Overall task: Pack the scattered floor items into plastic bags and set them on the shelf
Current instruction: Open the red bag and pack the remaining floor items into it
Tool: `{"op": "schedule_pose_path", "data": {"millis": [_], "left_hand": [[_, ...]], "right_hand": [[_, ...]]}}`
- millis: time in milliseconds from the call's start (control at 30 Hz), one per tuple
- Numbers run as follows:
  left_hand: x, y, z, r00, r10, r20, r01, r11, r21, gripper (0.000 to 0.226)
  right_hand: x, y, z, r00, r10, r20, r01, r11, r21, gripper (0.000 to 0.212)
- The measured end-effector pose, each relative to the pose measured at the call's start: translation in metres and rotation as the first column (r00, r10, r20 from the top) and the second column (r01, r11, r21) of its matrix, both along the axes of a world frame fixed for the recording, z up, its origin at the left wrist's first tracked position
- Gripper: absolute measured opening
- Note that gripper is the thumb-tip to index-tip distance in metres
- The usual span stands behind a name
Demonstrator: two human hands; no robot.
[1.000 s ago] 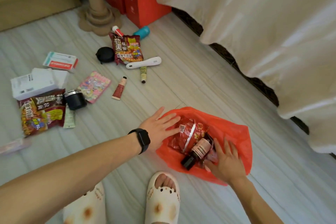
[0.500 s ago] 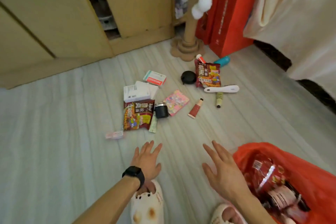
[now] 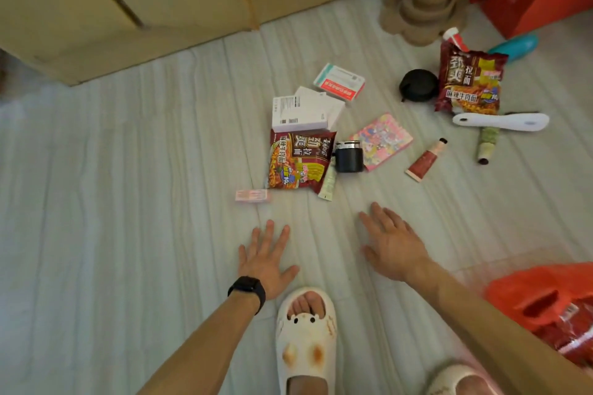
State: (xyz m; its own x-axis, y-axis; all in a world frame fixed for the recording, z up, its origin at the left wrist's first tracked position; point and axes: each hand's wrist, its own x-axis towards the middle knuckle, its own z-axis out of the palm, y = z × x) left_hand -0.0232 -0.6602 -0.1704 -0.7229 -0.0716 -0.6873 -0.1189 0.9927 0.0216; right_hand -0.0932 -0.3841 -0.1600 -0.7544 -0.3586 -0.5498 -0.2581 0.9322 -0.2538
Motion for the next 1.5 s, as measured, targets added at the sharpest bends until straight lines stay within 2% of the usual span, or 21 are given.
{"op": "schedule_pose_path", "data": {"millis": [133,233,400,467,567,633,667,767,833,967,1033,1133,1267,1367,1400,1500], "left_hand": [[0.000,0.000,-0.003,1.000,-0.011,0.005,0.011,1.000,-0.012,0.083],[-0.001,0.001,-0.002,1.000,-0.004,0.030,0.005,1.000,-0.011,0.084],[-0.002,0.001,0.000,0.999,-0.006,0.040,0.006,1.000,-0.008,0.084],[-0.008,0.000,0.008,1.000,-0.012,0.001,0.012,1.000,0.008,0.078],[-0.028,-0.009,0.021,0.957,0.001,-0.289,0.014,0.999,0.048,0.063],[-0.045,-0.021,0.023,0.888,0.007,-0.460,0.008,1.000,0.030,0.066],[-0.054,-0.028,0.023,0.868,0.005,-0.497,0.006,1.000,0.020,0.070],[-0.080,-0.044,0.021,0.899,-0.041,-0.436,0.026,0.999,-0.041,0.074],[-0.089,-0.047,0.020,0.927,-0.071,-0.369,0.037,0.994,-0.098,0.066],[-0.083,-0.040,0.024,0.923,-0.182,-0.340,0.120,0.973,-0.195,0.042],[-0.076,-0.027,0.029,0.932,-0.174,-0.319,0.136,0.981,-0.136,0.038],[-0.071,0.012,0.045,0.944,-0.142,-0.299,0.163,0.985,0.047,0.042],[-0.068,0.090,0.081,0.892,-0.320,-0.319,0.396,0.895,0.208,0.043],[-0.064,0.163,0.114,0.798,-0.455,-0.395,0.582,0.753,0.307,0.041],[-0.061,0.190,0.126,0.752,-0.508,-0.420,0.647,0.691,0.322,0.042],[-0.047,0.266,0.159,0.596,-0.626,-0.503,0.803,0.479,0.355,0.044]], "right_hand": [[-0.060,-0.028,0.010,0.968,-0.078,-0.238,0.057,0.994,-0.096,0.092],[-0.100,-0.045,0.009,0.923,-0.084,-0.375,0.033,0.990,-0.140,0.093],[-0.126,-0.054,0.001,0.942,-0.018,-0.334,0.012,1.000,-0.020,0.082],[-0.120,-0.055,0.002,0.933,-0.072,-0.353,0.059,0.997,-0.047,0.079],[-0.092,-0.048,0.006,0.934,-0.221,-0.282,0.172,0.967,-0.189,0.084],[-0.059,-0.037,0.009,0.925,-0.305,-0.226,0.240,0.931,-0.275,0.083],[-0.040,-0.030,0.009,0.920,-0.344,-0.188,0.278,0.911,-0.305,0.081],[0.018,-0.009,0.009,0.897,-0.436,-0.079,0.385,0.856,-0.345,0.081],[0.050,0.003,0.008,0.865,-0.501,-0.026,0.461,0.815,-0.352,0.083],[0.097,0.023,0.014,0.806,-0.592,0.007,0.540,0.730,-0.420,0.086],[0.113,0.031,0.024,0.768,-0.640,-0.015,0.552,0.673,-0.493,0.086],[0.133,0.044,0.046,0.660,-0.750,-0.047,0.593,0.559,-0.580,0.084],[0.158,0.072,0.076,0.497,-0.867,-0.021,0.651,0.389,-0.652,0.083],[0.181,0.097,0.091,0.376,-0.926,0.044,0.702,0.253,-0.666,0.082],[0.189,0.107,0.095,0.342,-0.939,0.045,0.710,0.227,-0.666,0.082],[0.214,0.142,0.100,0.274,-0.960,-0.059,0.734,0.248,-0.632,0.084]]}}
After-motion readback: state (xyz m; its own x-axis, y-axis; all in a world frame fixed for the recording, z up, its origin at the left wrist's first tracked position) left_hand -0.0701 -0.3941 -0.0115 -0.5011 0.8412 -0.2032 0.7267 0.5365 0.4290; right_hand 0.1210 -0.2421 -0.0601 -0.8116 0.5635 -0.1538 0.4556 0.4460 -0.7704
